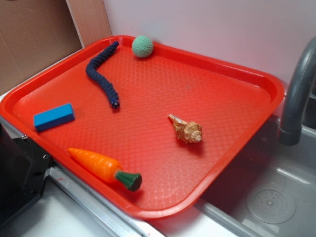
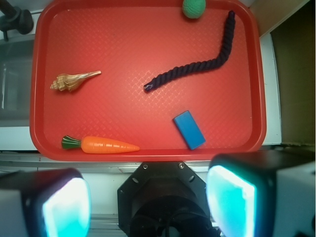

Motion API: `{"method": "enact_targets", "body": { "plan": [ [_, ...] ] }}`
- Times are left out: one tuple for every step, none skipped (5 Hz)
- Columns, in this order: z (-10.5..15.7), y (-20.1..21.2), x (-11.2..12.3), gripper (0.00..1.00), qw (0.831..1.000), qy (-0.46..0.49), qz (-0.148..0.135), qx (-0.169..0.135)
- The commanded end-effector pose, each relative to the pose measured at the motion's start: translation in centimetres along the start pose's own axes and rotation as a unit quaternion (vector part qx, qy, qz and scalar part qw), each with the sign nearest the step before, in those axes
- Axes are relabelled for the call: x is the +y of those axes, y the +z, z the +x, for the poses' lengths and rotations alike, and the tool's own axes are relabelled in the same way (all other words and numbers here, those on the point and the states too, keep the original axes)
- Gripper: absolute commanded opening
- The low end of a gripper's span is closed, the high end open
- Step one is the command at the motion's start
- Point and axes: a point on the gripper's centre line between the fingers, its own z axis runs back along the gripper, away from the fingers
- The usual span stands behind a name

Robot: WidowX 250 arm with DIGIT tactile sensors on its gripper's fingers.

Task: Grab the shell.

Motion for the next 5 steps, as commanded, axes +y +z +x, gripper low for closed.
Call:
{"method": "enact_targets", "body": {
  "plan": [
    [0.0, 0.0, 0.0, 1.00, 1.000, 0.000, 0.000, 0.000],
    [1.1, 0.0, -0.7, 1.00, 0.996, -0.082, 0.022, -0.016],
    [2.3, -0.3, -1.8, 1.00, 0.986, -0.163, 0.029, -0.031],
    [4.0, -1.2, -4.0, 1.00, 0.956, -0.285, 0.031, -0.063],
    [5.5, -2.6, -5.8, 1.00, 0.912, -0.400, 0.012, -0.085]
  ]
}}
